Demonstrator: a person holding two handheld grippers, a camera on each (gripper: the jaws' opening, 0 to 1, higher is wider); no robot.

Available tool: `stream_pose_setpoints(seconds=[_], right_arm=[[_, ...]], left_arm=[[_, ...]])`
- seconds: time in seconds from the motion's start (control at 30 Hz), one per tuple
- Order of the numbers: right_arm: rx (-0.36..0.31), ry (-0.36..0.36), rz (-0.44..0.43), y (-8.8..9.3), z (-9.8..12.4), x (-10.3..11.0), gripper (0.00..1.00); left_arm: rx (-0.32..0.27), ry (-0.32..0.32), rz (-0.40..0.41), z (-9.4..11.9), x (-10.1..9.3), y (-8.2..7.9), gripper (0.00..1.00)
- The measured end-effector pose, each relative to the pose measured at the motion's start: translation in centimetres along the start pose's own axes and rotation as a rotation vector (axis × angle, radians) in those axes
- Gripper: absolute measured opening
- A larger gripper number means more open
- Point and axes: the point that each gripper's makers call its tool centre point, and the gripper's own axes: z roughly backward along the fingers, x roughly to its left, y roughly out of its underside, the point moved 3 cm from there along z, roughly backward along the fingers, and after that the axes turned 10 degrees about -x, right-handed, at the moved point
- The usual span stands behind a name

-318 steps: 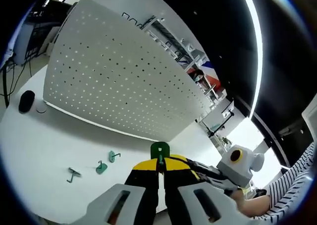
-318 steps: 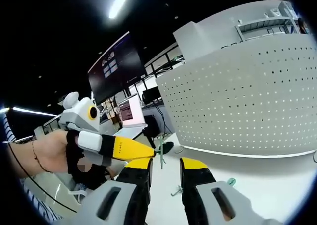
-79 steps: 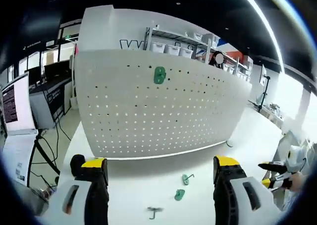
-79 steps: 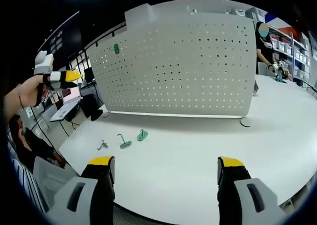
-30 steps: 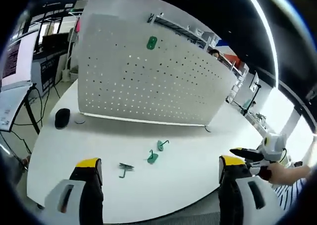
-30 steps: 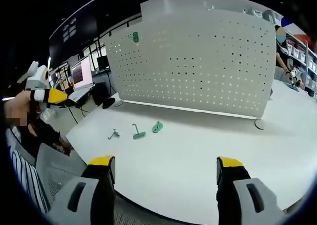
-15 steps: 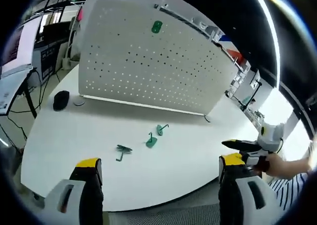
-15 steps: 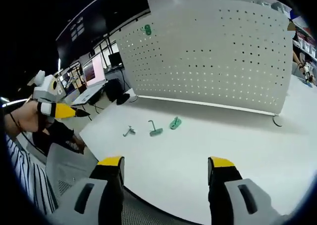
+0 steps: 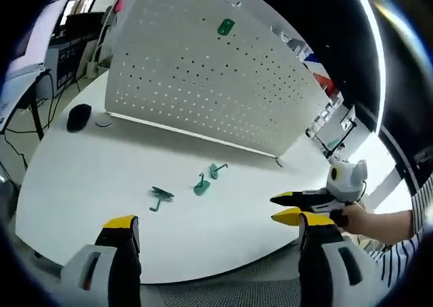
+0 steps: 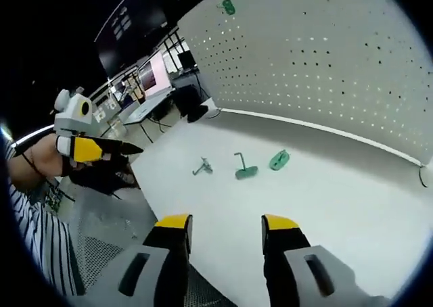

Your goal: Insert the hook assembly into the mounting plate slot until the hook locks in place.

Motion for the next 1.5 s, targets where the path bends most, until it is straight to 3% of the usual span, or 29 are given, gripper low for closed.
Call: stream_pose_setpoints(seconds=[0.23, 0.37, 0.53, 0.67, 0.9, 1.2, 1.5], right_arm=[[0.042, -0.069, 0.075, -1.0, -3.6, 0.0, 0.35], [0.112, -0.117, 0.075, -0.8, -5.6, -0.3, 0.33], [0.134, -0.111, 0.120, -1.1, -7.8, -1.5, 0.32], [0.135, -0.117, 0.105, -1.6, -9.3, -2.2, 0.30], [0.171, -0.133, 0.174, -2.0, -12.1, -2.7, 0.25], [0.205, -0.173, 0.269, -2.1, -14.4, -2.9, 0.19], [0.225, -0.202, 0.340, -2.5, -15.2, -3.5, 0.13]], left_arm=[[0.024, -0.023, -0.011, 0.2, 0.5, 0.8, 1.00], [0.037, -0.040, 0.034, 0.2, 0.8, 1.4, 1.00], [0.051, -0.058, 0.000, 0.4, 1.1, 1.7, 0.99], [0.048, -0.069, 0.030, 0.6, 1.3, 2.0, 0.99], [0.028, -0.088, 0.053, 0.6, 1.6, 2.2, 0.97], [0.033, -0.099, 0.088, 0.5, 1.6, 2.5, 0.98], [0.031, -0.105, 0.122, 0.3, 1.9, 2.7, 0.97]])
